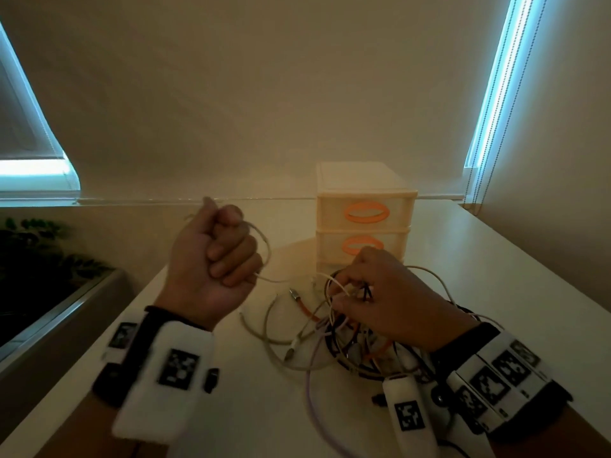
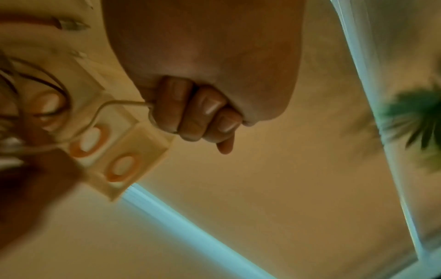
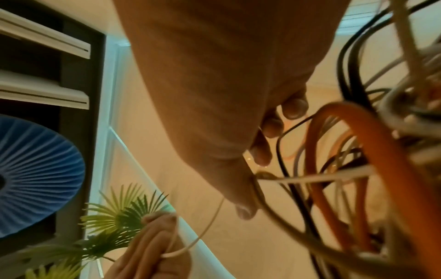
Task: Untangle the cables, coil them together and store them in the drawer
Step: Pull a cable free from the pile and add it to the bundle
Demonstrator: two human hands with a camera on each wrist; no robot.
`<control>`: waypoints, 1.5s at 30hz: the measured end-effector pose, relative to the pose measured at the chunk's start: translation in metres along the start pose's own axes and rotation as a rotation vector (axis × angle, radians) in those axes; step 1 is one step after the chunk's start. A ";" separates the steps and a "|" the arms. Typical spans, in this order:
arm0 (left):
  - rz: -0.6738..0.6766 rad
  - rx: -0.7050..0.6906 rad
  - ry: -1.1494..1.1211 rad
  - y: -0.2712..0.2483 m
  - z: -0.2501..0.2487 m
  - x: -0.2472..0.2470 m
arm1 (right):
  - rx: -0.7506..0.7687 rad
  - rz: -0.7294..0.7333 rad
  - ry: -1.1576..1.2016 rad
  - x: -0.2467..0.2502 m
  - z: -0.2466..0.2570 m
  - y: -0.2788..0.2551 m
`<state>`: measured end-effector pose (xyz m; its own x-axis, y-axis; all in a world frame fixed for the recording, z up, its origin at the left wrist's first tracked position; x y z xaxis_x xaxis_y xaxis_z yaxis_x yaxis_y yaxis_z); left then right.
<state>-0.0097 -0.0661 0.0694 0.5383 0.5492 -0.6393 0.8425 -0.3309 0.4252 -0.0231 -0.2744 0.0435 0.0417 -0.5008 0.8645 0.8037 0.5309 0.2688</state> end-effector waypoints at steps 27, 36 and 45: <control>-0.131 0.218 0.847 -0.007 0.060 -0.019 | 0.062 -0.070 0.356 -0.005 0.024 -0.001; -0.344 -0.020 0.293 -0.004 0.037 0.000 | 0.023 -0.025 0.180 -0.020 0.017 0.002; 0.038 0.108 -0.094 0.001 0.051 -0.014 | 0.011 0.002 0.143 -0.023 0.010 0.000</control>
<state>-0.0158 -0.1134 0.0458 0.5654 0.4623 -0.6831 0.8160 -0.4339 0.3818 -0.0302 -0.2560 0.0282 0.1278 -0.5914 0.7962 0.7970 0.5391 0.2724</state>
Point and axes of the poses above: each hand's wrist, its own y-axis towards the middle knuckle, its own x-axis out of the back of the hand, z = x × y, the point moved 7 cm from there along y, towards the middle knuckle, and after that the axes turned 7 degrees about z, right-handed, at the moved point
